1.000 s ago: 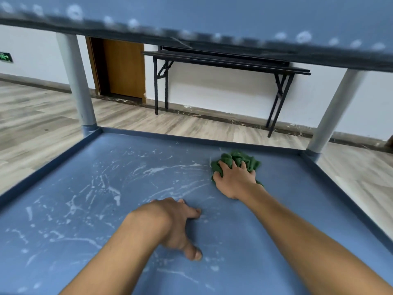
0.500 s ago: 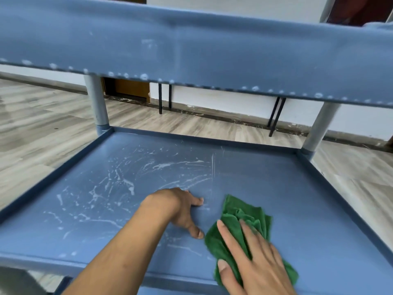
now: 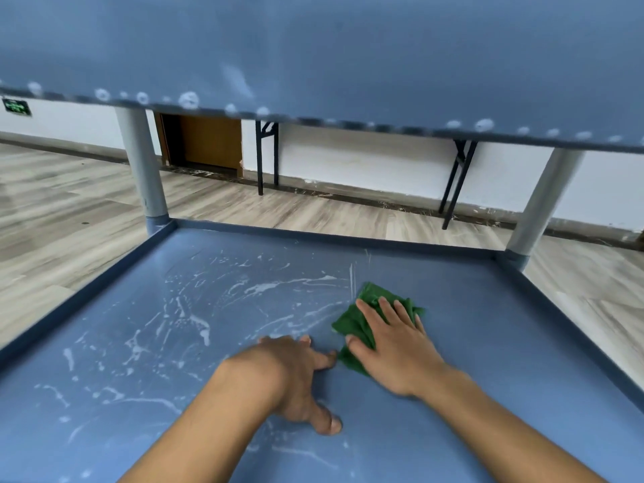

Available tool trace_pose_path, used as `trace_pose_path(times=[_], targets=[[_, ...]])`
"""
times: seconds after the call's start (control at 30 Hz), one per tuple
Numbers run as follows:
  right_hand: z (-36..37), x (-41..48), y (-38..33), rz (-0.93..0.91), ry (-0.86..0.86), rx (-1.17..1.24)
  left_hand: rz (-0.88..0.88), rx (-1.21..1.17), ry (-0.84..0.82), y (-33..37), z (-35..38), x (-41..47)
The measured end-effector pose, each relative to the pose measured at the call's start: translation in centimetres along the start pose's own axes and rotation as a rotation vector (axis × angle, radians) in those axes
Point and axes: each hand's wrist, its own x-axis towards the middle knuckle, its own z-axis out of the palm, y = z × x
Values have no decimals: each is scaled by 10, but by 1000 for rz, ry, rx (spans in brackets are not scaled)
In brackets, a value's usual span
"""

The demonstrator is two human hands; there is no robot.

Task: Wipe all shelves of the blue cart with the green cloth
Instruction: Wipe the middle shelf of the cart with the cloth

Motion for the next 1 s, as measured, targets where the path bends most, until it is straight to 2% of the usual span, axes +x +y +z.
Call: trace_pose_path(times=[0.23, 0.47, 0.6, 0.77, 1.0], targets=[[-6, 140, 8, 89, 18, 16, 31, 4, -15, 0, -7, -3], [-13, 201, 10, 148, 16, 26, -93, -124, -42, -2, -10, 13], [-12, 197, 11, 134, 16, 16, 6, -26, -36, -3, -7, 7], [-6, 161, 11, 60, 5, 23, -45, -58, -15, -6, 3, 11], [-2, 63, 6, -82, -6, 22, -97, -107, 54, -3, 6, 0]])
